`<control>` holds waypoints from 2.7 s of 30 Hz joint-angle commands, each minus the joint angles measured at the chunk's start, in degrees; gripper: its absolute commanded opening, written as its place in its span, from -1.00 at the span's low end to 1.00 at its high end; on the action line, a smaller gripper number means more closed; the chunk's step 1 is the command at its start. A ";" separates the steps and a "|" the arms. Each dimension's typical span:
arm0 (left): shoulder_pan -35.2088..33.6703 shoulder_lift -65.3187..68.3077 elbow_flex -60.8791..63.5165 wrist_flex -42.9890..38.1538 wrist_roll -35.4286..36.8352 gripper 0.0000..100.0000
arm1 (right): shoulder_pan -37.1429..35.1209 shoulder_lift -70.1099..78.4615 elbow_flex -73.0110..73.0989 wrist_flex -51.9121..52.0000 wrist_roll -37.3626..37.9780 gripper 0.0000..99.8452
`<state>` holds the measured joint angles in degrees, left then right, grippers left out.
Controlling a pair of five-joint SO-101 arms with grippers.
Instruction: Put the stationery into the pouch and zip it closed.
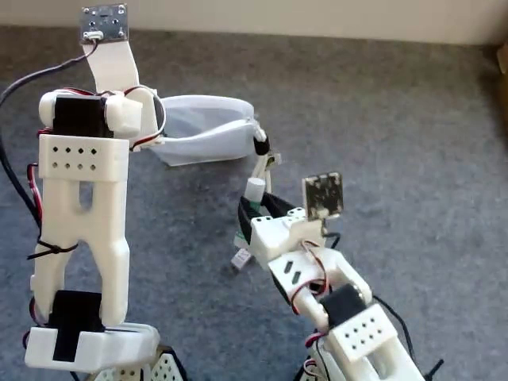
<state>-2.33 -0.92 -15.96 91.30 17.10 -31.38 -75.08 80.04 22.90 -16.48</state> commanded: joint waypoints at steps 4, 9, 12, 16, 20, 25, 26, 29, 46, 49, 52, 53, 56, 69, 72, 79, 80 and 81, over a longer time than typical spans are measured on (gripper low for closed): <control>-0.84 1.19 1.36 -0.35 0.26 -0.98 | 0.48 -7.78 -0.75 -2.24 0.79 -0.97; -0.84 1.27 1.36 -0.26 0.26 -0.98 | 0.40 -8.48 -1.19 -2.95 0.79 -0.97; -0.84 1.27 1.36 -0.26 0.26 -0.98 | 0.48 -8.40 -2.42 -8.40 0.79 -0.97; -0.84 1.27 1.36 -0.26 0.26 -0.98 | 0.48 -8.40 -4.35 -13.67 1.23 -0.97; -0.84 1.27 1.36 -0.44 0.26 -0.98 | 0.40 -8.31 -9.10 -14.99 7.74 -0.97; -0.66 1.36 1.36 -0.62 0.26 -0.98 | -2.42 -8.22 -13.76 -19.47 11.43 -0.97; -0.66 1.36 1.36 -0.62 0.26 -0.98 | -3.21 -8.22 -13.93 -20.26 12.13 -0.99; -0.66 1.36 1.36 -0.62 0.26 -0.98 | -4.97 -8.22 -13.93 -23.78 14.07 -0.99; -0.84 1.36 1.36 -0.62 0.26 -0.98 | -4.97 11.21 -17.63 -50.77 17.76 -0.99; -0.84 1.36 1.36 -0.62 0.26 -0.98 | -4.97 18.95 -20.44 -54.46 19.52 -0.99; -0.84 1.36 1.36 -0.62 0.26 -0.98 | -4.79 25.89 -23.25 -58.24 21.27 -0.99; -0.84 1.36 1.36 -0.62 0.26 -0.98 | -4.70 28.09 -23.96 -59.38 21.98 -0.99; -0.84 1.36 1.45 -0.53 0.26 -0.98 | -4.70 33.45 -24.92 -61.85 24.70 -0.99; -0.84 1.36 1.45 -0.53 0.26 -0.98 | -4.62 39.52 -24.57 -62.99 39.91 -0.99; -0.84 1.36 1.45 -0.53 0.26 -0.98 | -4.88 39.43 -24.57 -62.99 41.93 -0.99; -0.84 1.36 1.45 -0.62 0.26 -0.98 | -4.88 39.34 -22.64 -58.77 42.02 -0.97; -0.84 1.36 1.45 -0.62 0.26 -0.98 | -4.88 39.34 -22.37 -57.80 41.93 -0.94; -0.84 1.36 1.45 -0.62 0.26 -0.98 | -4.88 39.34 -22.20 -57.45 41.93 -0.89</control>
<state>-2.33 -0.92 -15.96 91.12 17.10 -35.87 -34.64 59.30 -36.00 24.92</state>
